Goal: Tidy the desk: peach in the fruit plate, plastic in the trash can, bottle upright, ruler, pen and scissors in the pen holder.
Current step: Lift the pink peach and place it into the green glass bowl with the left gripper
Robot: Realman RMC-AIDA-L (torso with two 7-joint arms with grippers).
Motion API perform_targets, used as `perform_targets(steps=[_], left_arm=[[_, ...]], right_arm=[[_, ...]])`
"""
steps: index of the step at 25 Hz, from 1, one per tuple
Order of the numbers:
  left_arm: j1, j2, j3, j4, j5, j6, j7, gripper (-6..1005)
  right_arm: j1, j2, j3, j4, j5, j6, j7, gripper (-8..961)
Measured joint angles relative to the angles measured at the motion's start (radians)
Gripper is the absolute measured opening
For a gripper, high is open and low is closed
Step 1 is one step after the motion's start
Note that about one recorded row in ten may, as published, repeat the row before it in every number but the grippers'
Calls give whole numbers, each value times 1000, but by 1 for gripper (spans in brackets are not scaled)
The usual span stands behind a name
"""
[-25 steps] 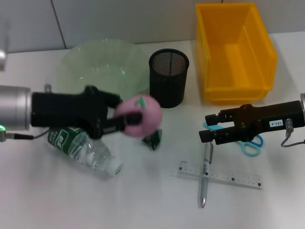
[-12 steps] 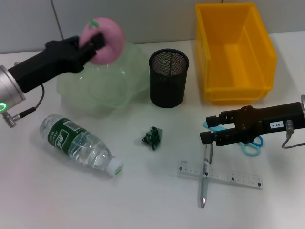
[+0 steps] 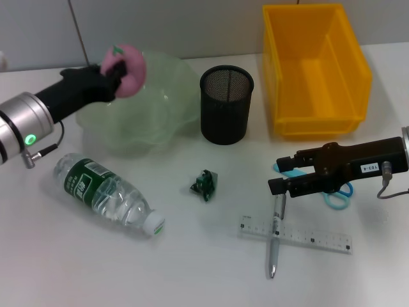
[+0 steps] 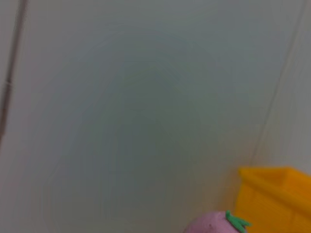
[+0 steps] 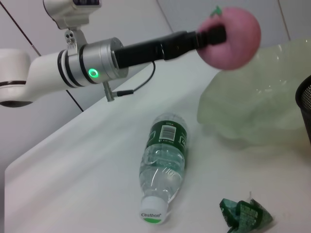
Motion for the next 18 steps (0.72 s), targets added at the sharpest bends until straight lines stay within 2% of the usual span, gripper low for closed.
perform_targets(steps=[2, 4, 9, 18], left_arm=[[-1, 0, 9, 0, 0, -4, 3, 146], [-11, -1, 72, -1, -2, -47, 14, 152], [-14, -2, 88, 0, -3, -68, 14, 362], [-15, -2, 89, 4, -3, -83, 15, 562]], right_arm=[[0, 0, 0, 0, 0, 0, 0, 753], [0, 2, -1, 0, 0, 0, 0, 753], [2, 4, -13, 0, -1, 0, 0, 753], [7, 7, -39, 0, 0, 13, 5, 753]])
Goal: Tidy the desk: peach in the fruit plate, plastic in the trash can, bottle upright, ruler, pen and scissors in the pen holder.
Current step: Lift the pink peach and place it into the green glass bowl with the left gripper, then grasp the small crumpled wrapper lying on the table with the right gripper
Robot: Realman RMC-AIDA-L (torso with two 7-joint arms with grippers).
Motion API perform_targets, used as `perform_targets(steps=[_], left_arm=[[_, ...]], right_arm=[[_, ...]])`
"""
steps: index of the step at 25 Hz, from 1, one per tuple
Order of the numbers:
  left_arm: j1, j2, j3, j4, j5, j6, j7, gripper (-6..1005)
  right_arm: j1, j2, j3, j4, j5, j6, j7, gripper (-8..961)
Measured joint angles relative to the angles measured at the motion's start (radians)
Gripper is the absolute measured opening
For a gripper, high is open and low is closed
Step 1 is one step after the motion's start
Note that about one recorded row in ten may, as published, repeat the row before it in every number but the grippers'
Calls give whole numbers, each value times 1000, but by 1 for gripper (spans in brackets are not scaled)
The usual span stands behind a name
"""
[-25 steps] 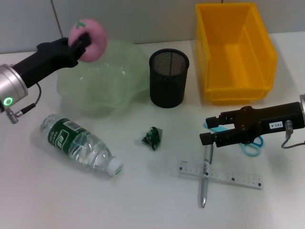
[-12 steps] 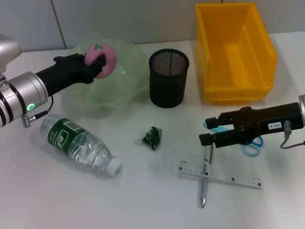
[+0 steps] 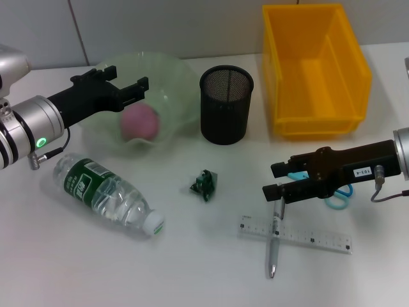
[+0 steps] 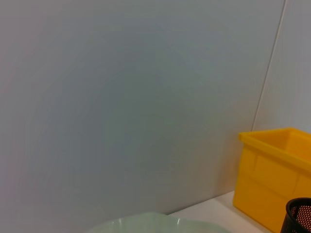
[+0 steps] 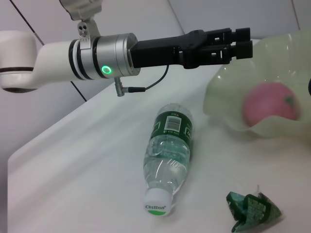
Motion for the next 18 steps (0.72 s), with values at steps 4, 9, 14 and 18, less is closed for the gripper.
perform_targets(steps=[4, 9, 14, 18], left_arm=[[0, 0, 0, 1, 0, 0, 0, 722], [0, 0, 0, 6, 0, 6, -1, 857], [15, 8, 0, 40, 5, 134, -49, 865], [51, 20, 2, 113, 33, 284, -146, 865]], right_arm=[[1, 0, 0, 0, 0, 1, 1, 753], [2, 1, 0, 0, 0, 3, 3, 752], [2, 1, 7, 0, 1, 6, 3, 752], [4, -1, 9, -5, 1, 8, 3, 752]])
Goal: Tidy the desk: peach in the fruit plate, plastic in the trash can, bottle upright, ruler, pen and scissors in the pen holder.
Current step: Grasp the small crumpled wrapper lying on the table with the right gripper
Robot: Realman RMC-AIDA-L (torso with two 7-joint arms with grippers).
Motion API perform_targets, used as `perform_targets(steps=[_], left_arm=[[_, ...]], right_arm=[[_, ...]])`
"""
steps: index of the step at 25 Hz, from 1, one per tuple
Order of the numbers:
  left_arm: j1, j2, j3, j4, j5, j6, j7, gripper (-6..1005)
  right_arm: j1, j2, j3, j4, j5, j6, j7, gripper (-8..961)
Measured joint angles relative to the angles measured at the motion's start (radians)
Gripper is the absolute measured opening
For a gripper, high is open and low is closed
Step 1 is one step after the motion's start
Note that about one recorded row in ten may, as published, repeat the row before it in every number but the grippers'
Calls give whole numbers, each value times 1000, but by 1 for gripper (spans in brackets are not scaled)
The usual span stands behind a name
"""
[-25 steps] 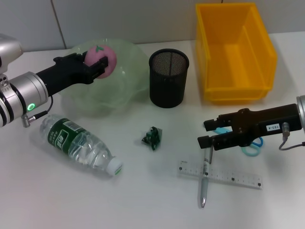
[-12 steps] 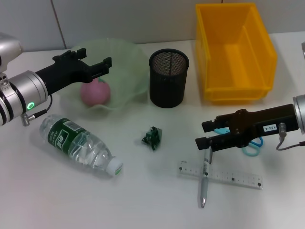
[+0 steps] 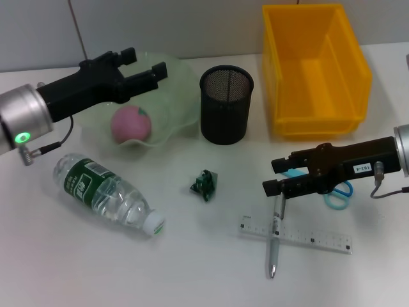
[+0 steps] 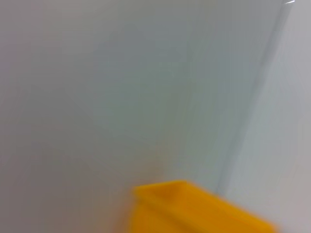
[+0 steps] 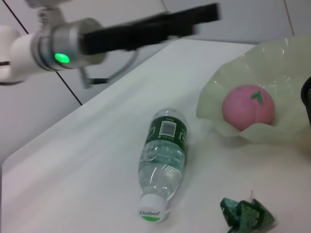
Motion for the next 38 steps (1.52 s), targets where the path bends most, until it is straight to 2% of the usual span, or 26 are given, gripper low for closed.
perform_targets(steps=[2, 3, 5, 6, 7, 8, 9, 11, 13, 18, 26, 31, 35, 37, 38], left_arm=[[0, 0, 0, 0, 0, 0, 0, 865], [52, 17, 2, 105, 61, 195, -97, 865], [52, 17, 2, 105, 61, 195, -97, 865], [83, 30, 2, 158, 104, 331, -120, 865], [83, 30, 2, 158, 104, 331, -120, 865], [98, 40, 2, 182, 166, 446, -140, 865], [98, 40, 2, 182, 166, 446, -140, 865], [96, 45, 5, 182, 281, 520, -160, 865], [94, 43, 8, 182, 317, 534, -162, 865], [103, 31, 12, 189, 392, 548, -133, 865], [121, 28, 13, 178, 398, 530, -60, 864], [132, 20, 18, 177, 399, 527, -11, 864], [144, 16, 34, 177, 405, 505, 13, 864], [145, 16, 36, 177, 407, 500, 15, 864], [145, 16, 36, 177, 407, 500, 15, 864]], right_arm=[[1, -1, 0, -1, 2, 2, 0, 752], [1, -2, 1, -7, 6, 6, 0, 752], [3, -3, 2, -17, 8, 7, 1, 751], [3, -3, 2, -17, 8, 7, 1, 751], [6, -4, 2, -21, 8, 7, 3, 751], [14, -5, 2, -26, 8, 6, 13, 751], [14, -5, 2, -26, 8, 6, 13, 751], [26, -12, -3, -32, 6, -1, 36, 751], [52, -22, -11, -47, -9, -17, 80, 751], [106, -30, -26, -91, -57, -51, 161, 751], [191, -29, -93, -114, -118, -50, 223, 750], [250, -21, -189, -111, -168, 2, 232, 750], [267, -12, -241, -97, -176, 63, 231, 750], [274, -1, -271, -89, -179, 106, 223, 750], [279, 14, -299, -87, -180, 144, 210, 750]])
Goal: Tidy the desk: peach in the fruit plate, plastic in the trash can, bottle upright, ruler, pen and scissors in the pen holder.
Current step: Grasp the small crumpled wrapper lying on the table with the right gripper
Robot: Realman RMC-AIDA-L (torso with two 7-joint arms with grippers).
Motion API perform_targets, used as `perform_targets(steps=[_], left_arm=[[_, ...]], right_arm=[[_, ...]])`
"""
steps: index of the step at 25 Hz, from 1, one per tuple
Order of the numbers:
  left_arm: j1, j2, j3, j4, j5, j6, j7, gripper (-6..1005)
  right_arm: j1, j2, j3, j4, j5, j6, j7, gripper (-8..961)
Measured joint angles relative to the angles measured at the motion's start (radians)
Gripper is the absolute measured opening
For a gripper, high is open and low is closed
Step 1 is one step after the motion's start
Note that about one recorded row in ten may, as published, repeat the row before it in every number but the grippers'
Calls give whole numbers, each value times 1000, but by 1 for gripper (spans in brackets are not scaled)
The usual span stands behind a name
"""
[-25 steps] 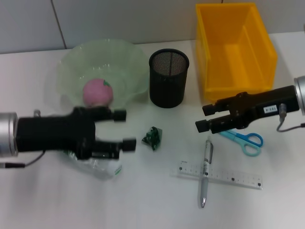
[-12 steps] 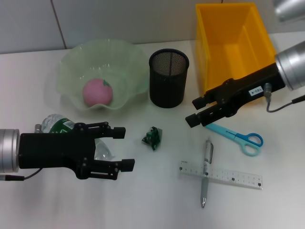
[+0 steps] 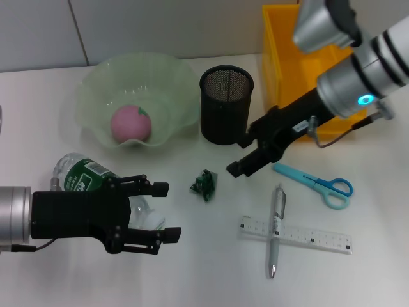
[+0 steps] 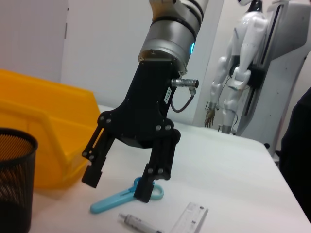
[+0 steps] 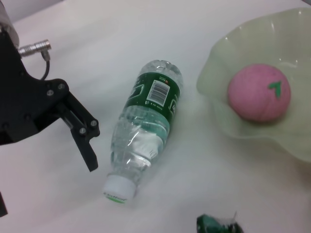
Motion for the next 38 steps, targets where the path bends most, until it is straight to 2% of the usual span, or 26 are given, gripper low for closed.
perform_targets(steps=[1, 5, 6, 8, 10, 15, 28, 38], left_arm=[[0, 0, 0, 0, 0, 0, 0, 864], [4, -2, 1, 0, 15, -17, 1, 864], [6, -2, 1, 0, 15, -17, 1, 864], [7, -3, 0, 0, 15, -17, -3, 865], [9, -4, 0, 0, 15, -14, -6, 865], [14, -2, -5, 1, 15, -4, -9, 864], [14, -1, 0, 5, 13, 8, -11, 864], [12, -1, -1, 3, 14, 11, -11, 864]], right_arm=[[0, 0, 0, 0, 0, 0, 0, 750], [15, 30, -73, 23, 0, 76, -19, 750], [15, 30, -73, 23, 0, 76, -19, 750], [16, 51, -96, 42, -1, 129, -44, 750], [17, 55, -124, 63, 1, 174, -51, 749], [21, 62, -177, 100, 25, 255, -65, 749], [21, 65, -290, 153, 114, 345, -96, 749], [25, 66, -319, 200, 158, 395, -138, 748]])
